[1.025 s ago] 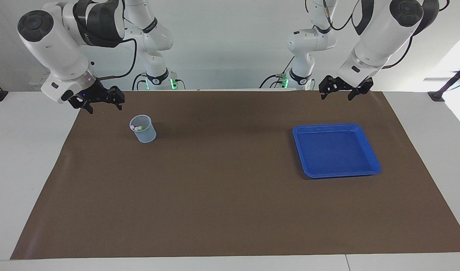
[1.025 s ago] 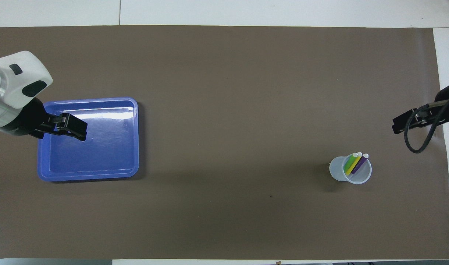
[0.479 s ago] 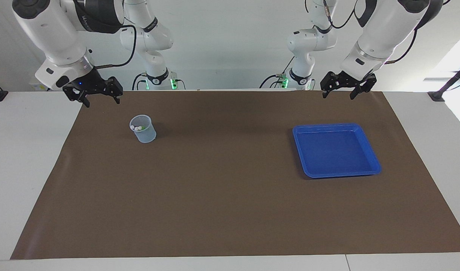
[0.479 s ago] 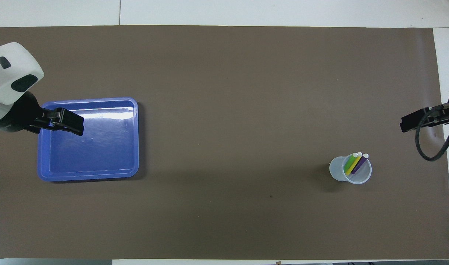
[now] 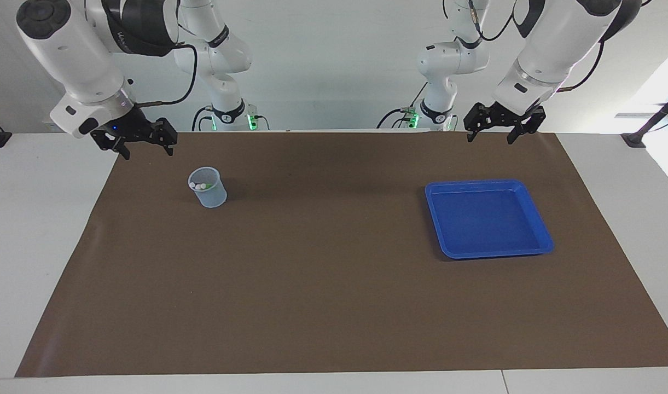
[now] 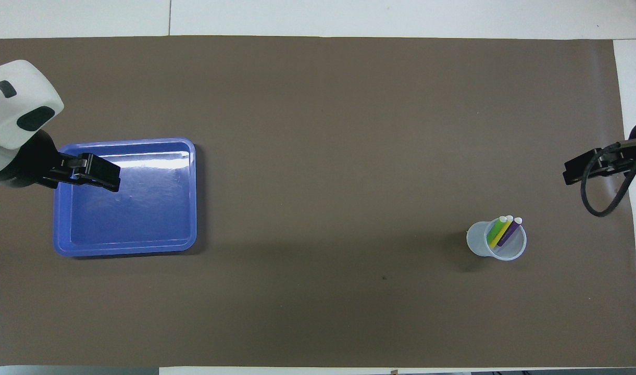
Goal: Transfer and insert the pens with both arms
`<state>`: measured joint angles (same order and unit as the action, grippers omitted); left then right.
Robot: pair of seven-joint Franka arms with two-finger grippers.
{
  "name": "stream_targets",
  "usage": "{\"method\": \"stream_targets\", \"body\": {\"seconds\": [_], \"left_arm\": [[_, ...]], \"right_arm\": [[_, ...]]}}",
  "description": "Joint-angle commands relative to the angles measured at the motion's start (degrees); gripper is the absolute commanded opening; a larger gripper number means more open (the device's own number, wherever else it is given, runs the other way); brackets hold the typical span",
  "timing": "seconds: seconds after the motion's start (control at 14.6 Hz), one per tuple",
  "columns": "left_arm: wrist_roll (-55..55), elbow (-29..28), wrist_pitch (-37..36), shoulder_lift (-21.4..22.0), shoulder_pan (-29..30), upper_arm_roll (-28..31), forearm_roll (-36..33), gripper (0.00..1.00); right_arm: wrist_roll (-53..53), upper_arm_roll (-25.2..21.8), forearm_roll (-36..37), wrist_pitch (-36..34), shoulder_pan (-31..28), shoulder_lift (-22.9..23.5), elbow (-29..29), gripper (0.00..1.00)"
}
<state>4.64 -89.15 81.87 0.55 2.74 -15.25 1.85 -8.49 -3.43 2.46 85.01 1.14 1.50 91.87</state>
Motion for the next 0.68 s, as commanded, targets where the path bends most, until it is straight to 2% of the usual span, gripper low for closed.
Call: {"method": "stream_targets", "body": {"seconds": [0.0,0.34,0.62], "left_arm": [[0.19,-1.28,0.13,1.56,-0.19,0.84,0.35,1.0],[0.11,-1.29,0.13,1.56,-0.01,1.1,0.35,1.0],[0.1,-1.37,0.22,1.56,-0.01,1.1,0.35,1.0]], "right_arm": [[0.85,0.27,0.79,-0.89,-0.18,0.34,-1.25,1.0],[0.76,0.35,0.61,-0.81,-0.18,0.25,-1.34,1.0],[0.85,0.44,0.52,-0.63,-0.18,-1.77,-1.34,1.0]]}}
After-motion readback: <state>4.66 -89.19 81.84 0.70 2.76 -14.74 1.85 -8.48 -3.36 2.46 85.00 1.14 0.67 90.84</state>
